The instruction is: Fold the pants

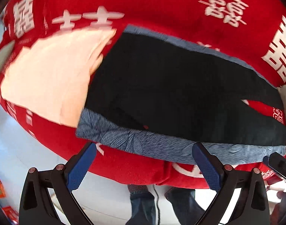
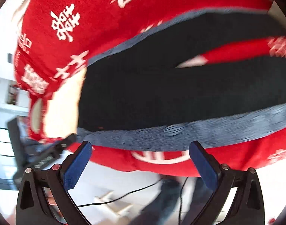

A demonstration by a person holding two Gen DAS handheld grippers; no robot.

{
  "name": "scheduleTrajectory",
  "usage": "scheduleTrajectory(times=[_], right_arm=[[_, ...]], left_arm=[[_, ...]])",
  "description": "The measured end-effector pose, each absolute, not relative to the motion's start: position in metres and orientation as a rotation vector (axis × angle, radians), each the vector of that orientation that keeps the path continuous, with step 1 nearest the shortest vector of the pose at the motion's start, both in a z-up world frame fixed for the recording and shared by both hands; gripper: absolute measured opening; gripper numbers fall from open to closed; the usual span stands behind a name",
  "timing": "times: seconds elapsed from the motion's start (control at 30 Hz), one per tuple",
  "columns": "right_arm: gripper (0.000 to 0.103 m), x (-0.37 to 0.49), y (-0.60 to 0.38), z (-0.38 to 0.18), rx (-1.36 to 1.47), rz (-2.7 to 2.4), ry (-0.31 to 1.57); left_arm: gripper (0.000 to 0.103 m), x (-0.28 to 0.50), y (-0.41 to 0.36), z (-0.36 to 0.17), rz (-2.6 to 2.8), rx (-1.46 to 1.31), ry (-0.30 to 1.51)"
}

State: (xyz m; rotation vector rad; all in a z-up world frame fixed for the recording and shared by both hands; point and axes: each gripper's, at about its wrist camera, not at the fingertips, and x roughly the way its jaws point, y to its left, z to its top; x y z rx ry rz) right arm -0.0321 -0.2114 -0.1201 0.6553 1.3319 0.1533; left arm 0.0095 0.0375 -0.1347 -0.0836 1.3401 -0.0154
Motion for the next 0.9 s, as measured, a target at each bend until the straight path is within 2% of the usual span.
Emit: scheduleTrajectory(times=[0.07, 0.1, 0.13, 0.17, 0.2, 0.23, 0.43, 0.6, 0.9], right_arm=[[0.102, -0.035, -0.2, -0.143, 0.72, 0.197, 1.332], [0.098, -0.035, -0.196, -0.15, 0.741, 0.215, 1.334], [0.09, -0.037, -0.189, -0.164, 0.78, 0.253, 1.341], [0.083, -0.038, -0.181, -0.177, 0.817, 0.294, 1.351], [0.07, -0.038, -0.176, -0.184, 0.836, 0.314, 1.356], [0.064, -0.039, -0.168, -0.196, 0.871, 0.346, 1.37], [0.064, -0.049, -0.143, -0.242, 0.977, 0.398, 1.385], [0.064, -0.041, -0.143, -0.262, 1.111, 0.383, 1.297], [0.064, -0.018, -0.149, -0.22, 1.191, 0.473, 1.139]], left_arm=[[0.102, 0.006, 0.048, -0.151, -0.027, -0.122, 1.358], [0.102, 0.004, 0.056, -0.162, -0.049, -0.167, 1.372], [0.102, 0.003, 0.06, -0.168, -0.06, -0.201, 1.377], [0.095, 0.001, 0.065, -0.174, -0.071, -0.236, 1.377], [0.089, 0.0, 0.07, -0.18, -0.078, -0.262, 1.379], [0.089, -0.001, 0.074, -0.186, -0.095, -0.29, 1.388], [0.09, -0.005, 0.091, -0.214, -0.124, -0.392, 1.407], [0.09, 0.001, 0.092, -0.228, -0.165, -0.503, 1.434], [0.09, 0.014, 0.072, -0.229, -0.251, -0.646, 1.427]])
